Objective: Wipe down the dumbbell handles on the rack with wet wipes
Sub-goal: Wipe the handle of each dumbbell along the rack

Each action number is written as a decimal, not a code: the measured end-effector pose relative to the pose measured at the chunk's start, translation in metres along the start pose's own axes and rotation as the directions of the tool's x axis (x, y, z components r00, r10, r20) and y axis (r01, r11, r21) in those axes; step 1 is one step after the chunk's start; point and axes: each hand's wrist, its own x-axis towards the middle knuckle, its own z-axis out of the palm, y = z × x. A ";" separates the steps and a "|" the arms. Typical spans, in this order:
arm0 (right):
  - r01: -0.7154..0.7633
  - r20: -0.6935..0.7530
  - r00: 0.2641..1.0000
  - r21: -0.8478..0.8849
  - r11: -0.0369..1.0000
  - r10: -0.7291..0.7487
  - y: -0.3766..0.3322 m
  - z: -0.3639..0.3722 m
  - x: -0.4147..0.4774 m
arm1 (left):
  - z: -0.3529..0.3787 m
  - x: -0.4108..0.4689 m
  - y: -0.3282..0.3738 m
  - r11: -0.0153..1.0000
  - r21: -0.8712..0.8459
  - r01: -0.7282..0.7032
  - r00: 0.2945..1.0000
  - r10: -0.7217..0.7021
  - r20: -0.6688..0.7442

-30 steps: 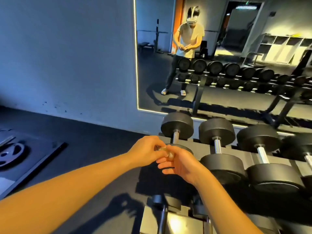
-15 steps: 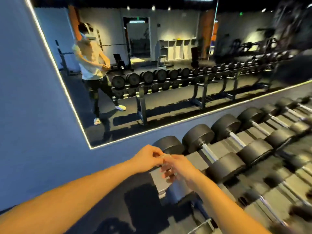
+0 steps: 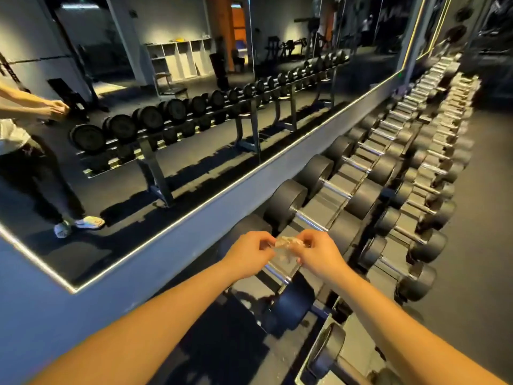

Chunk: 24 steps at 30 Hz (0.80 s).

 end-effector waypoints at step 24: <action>-0.078 0.000 0.996 -0.484 0.872 0.089 0.058 0.130 0.074 | -0.035 0.105 -0.139 0.994 -0.059 -0.090 0.996 0.088 -0.028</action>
